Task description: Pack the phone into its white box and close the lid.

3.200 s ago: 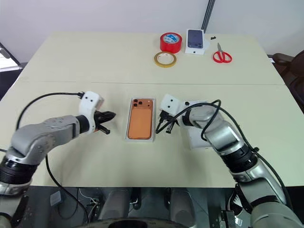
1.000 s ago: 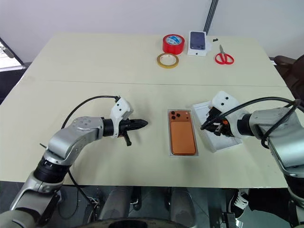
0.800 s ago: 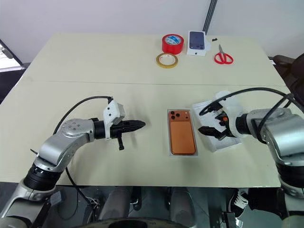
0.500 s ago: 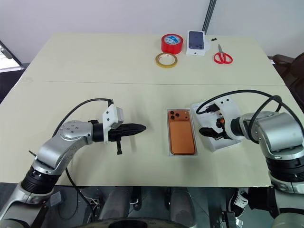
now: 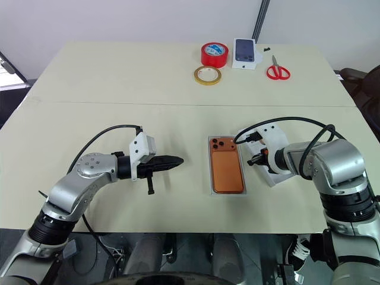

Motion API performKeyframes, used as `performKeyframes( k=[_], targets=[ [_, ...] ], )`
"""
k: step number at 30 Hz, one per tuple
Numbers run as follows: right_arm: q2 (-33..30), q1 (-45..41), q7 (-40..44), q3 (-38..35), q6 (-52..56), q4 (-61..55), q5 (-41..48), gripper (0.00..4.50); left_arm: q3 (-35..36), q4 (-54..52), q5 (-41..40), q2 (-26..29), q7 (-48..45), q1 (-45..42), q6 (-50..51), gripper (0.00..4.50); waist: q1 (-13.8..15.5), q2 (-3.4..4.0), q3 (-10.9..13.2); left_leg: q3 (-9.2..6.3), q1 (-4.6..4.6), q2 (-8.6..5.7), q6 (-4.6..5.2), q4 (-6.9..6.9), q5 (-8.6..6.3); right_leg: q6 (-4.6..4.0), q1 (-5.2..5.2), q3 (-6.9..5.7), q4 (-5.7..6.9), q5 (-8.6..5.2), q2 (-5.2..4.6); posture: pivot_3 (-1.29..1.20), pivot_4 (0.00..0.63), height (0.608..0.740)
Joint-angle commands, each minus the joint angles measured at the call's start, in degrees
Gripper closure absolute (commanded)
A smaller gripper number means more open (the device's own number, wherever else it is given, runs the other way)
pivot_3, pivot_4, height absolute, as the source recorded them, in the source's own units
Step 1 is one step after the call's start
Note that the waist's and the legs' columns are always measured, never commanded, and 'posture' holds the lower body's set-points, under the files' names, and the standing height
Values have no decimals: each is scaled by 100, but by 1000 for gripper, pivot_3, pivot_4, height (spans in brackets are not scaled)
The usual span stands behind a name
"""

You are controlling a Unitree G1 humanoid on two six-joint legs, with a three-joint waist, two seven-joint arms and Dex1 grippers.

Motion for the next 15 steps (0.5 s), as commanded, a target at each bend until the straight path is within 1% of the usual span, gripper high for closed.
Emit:
performKeyframes(
  k=[1, 3, 6, 7, 8, 9, 10, 13, 14, 15],
  targets=[
    [191, -844, -225, -1050, 34, 420, 1001, 4481, 343, -177, -74, 33, 100, 108, -115, 4500, -17, 4, 1, 2, 1, 0, 0, 0, 0, 2, 0, 2, 2, 1, 1, 0, 150, 736],
    [375, -1268, -546, -1500, 34, 913, 2092, 4481, 600, -12, -121, 11, 251, 128, -110, 4500, -19, 6, 3, 2, 1, 2, 0, -1, 0, 13, -2, 2, 5, 8, 4, 0, 150, 736],
    [661, -1497, -1526, -1755, 34, 1505, 4099, 4481, 884, 291, -76, 3, 442, 91, -159, 4500, 6, 1, -1, -3, 4, 7, 0, -3, 0, 20, 2, 0, 5, 12, 18, 0, 150, 736],
    [531, -1270, -2390, -1354, -663, 1522, 5615, 4481, 945, 373, -43, 7, 480, 71, -192, 4500, 13, 0, -1, -3, 6, 6, 0, -3, 0, 20, 5, -1, 5, 12, 19, 0, 150, 736],
    [550, -1089, -3041, -1075, -1203, 1482, 6650, 4481, 989, 433, -20, 9, 508, 50, -223, 4500, 19, 0, -1, -4, 6, 7, 0, -4, 0, 20, 6, -2, 5, 12, 20, 0, 150, 736],
    [759, -900, -3543, -879, -1660, 1334, 7280, 4481, 1032, 489, -11, 9, 534, 22, -240, 4500, 13, 0, 0, -2, 6, 12, 0, -5, 0, 21, 9, -3, 7, 12, 17, 0, 150, 736],
    [1027, -730, -3879, -765, -1990, 1137, 7559, 4481, 1059, 529, -5, 8, 553, -4, -253, 4500, 4, -2, -1, 2, 5, 9, 0, -5, 0, 21, 8, -2, 6, 13, 15, 0, 150, 736],
    [2181, -97, -4815, -589, -2803, 233, 7559, 4481, 1075, 557, -5, 20, 535, -41, -300, 4500, -6, 0, -2, 4, 6, 7, 1, -1, 1, 25, 7, 2, 7, 15, 15, 0, 150, 736],
    [2522, 135, -5205, -507, -3089, -77, 7559, 4481, 1054, 548, 8, 26, 521, -48, -319, 4500, -6, 5, -1, 3, 8, 10, 1, -2, 1, 26, 7, 1, 11, 15, 17, 0, 150, 736],
    [2950, 392, -5790, -406, -3463, -406, 7559, 4481, 1023, 529, 25, 26, 510, -52, -338, 4500, 0, 6, -2, 2, 7, 14, 1, -2, 1, 28, 4, 2, 15, 15, 17, 0, 150, 736]
  ],
)
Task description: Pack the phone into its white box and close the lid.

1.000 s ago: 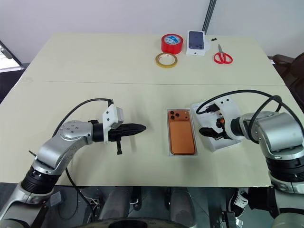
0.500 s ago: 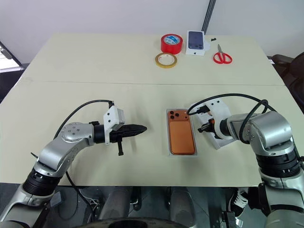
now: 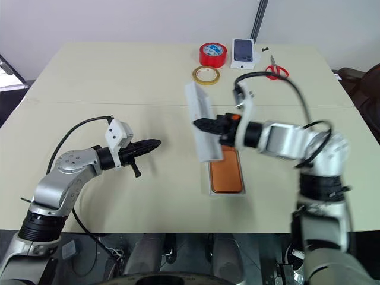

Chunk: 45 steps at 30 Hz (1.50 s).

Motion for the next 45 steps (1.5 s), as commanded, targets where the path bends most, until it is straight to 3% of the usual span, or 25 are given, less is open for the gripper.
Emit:
performKeyframes(
  k=[1, 4, 10, 13, 15, 19, 25, 29, 32, 38, 45],
  targets=[
    [1057, 598, -1773, 206, -1292, -1261, 228, 4481, 48, -108, 67, 23, -26, -78, -188, 4500, 16, 0, -2, 0, -2, 0, 0, -2, 0, 1, -4, 1, 3, 0, -1, 0, 150, 736],
    [1409, 1114, -2529, 585, -1826, -1892, 228, 4481, -41, -135, 116, -31, 1, -118, -177, 4500, 18, 5, -2, -3, -4, 0, -2, -2, 1, -1, -4, 1, 3, -2, -5, 0, 150, 736],
    [863, 1900, -2630, 789, -2057, -2162, 228, 4481, -299, -170, 137, -265, -23, -285, -105, 4500, 6, 14, -11, -2, -2, -6, -1, 1, 0, -24, 6, 4, -15, -14, -12, 0, 150, 736],
    [380, 2066, -2125, 693, -1832, -2017, 228, 3603, -605, -157, 155, -500, -65, -435, -56, 4500, 26, 16, -14, -3, 4, -5, -1, 0, 0, -24, 10, 5, -14, -15, -10, 0, 150, 736],
    [102, 2000, -1850, 615, -1691, -1859, 228, 2588, -785, -144, 217, -590, -105, -486, -78, 4500, 10, 16, -15, -2, 5, -6, -1, 0, 0, -24, 12, 6, -15, -15, -10, 0, 150, 736],
    [-1212, 1420, -681, 330, -802, -1117, 228, 475, -1095, -96, 311, -778, -132, -609, -88, 4500, 8, 19, -15, 2, 11, -6, 0, 0, 0, -25, 13, 11, -12, -15, -8, 0, 150, 736],
    [-3284, 376, 579, 374, 216, -187, 228, 475, -1353, 19, 448, -969, -136, -754, -64, 4500, 25, 23, -14, 3, 11, -7, 2, -2, -1, -26, 9, 11, -13, -16, -6, 0, 150, 736],
    [-4001, -36, 1073, 529, 487, 44, -359, 475, -1545, 160, 608, -1141, -118, -867, -74, 4500, 30, 20, -14, 2, 10, -10, 3, -1, -2, -25, 11, 11, -16, -16, -6, 0, 150, 736],
    [-4198, -177, 1832, 600, 588, -49, -1398, 1309, -1683, 305, 706, -1325, -81, -977, -97, 4500, 31, 21, -14, 2, 10, -10, 4, 0, -2, -25, 12, 11, -18, -16, -6, 0, 150, 736],
    [-4446, -188, 3347, 819, 458, -627, -3195, 4420, -1704, 408, 799, -1484, -24, -1026, -93, 4500, 28, 22, -14, 2, 5, -9, 4, 0, -2, -20, 5, 11, -16, -13, -6, 0, 150, 736],
    [-4535, -115, 4477, 1105, 140, -1140, -4792, 4474, -1278, 242, 644, -1536, 222, -968, 73, 4500, 27, 22, -14, 1, 4, -8, 4, 1, -2, -21, 4, 10, -16, -14, -6, 0, 150, 736]
  ],
)
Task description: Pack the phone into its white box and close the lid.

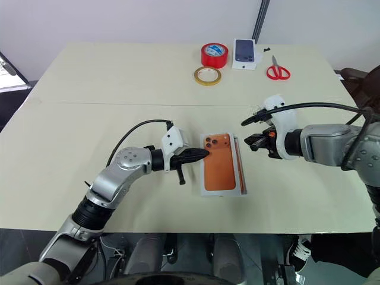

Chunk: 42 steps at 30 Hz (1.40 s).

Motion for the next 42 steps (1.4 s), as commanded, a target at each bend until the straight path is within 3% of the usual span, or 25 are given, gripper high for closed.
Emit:
performKeyframes(
  k=[1, 5, 10, 26, 42],
  targets=[
    [-215, 4, 586, 115, -373, -418, -913, 4474, 465, -340, -215, 67, 153, -23, 195, 4500, 0, 0, 0, 0, 0, 0, 0, 0, 0, 0, 0, 0, 0, 0, 0, 0, 150, 736],
    [-414, 237, 1247, 527, -912, -723, -2011, 4474, 716, -608, -256, 618, 100, 97, 724, 4500, -5, 0, 0, -1, 0, 0, 0, 0, 0, -1, -2, 0, 0, -2, -1, 0, 150, 736],
    [-412, 406, 1855, 928, -1267, -871, -2915, 4474, 441, -886, -255, 1154, -151, 272, 1262, 4500, 1, 1, 0, 1, 0, 0, -1, 0, 0, -3, -4, -1, 2, -2, -1, 0, 150, 736],
    [76, 530, 2606, 1103, -1329, -880, -4161, 4474, -587, -437, 218, 591, -35, -145, 1482, 4500, -1, 1, 1, 1, -4, -6, 0, 5, 0, -3, -4, -3, 3, -3, -8, 0, 150, 736],
    [202, 683, 2923, 966, -1277, -952, -4473, 4474, -350, -452, 110, 112, 108, -170, 1424, 4500, 4, 1, 1, 0, -4, -8, 0, 9, 0, -2, -2, -3, 6, -2, -8, 0, 150, 736]
  ],
)
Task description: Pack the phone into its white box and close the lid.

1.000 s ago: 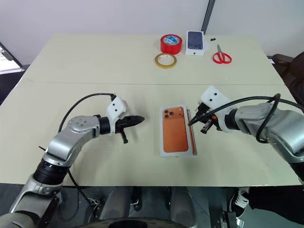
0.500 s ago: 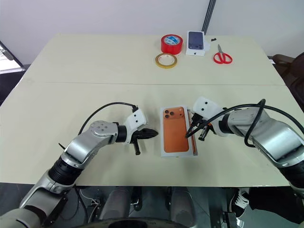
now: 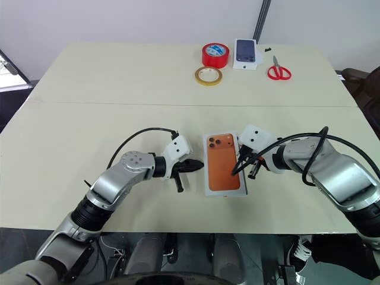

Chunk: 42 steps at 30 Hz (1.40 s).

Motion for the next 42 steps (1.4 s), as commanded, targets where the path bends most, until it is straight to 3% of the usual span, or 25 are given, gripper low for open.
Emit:
performKeyframes(
  k=[1, 42],
  targets=[
    [21, 8, 79, -273, -26, -177, -83, 4474, 102, -242, -131, -77, -21, -62, -44, 4500, 1, 0, 0, 0, 0, 0, 0, 0, 0, 0, 0, 0, 0, 0, 0, 0, 150, 736],
    [190, 357, 313, -387, 133, -288, -402, 4474, 129, -134, -253, -491, 34, -161, -16, 4500, 5, 0, 0, -2, 1, -4, 0, 6, 0, 10, 3, 0, 6, 5, 0, 0, 150, 736]
  ],
)
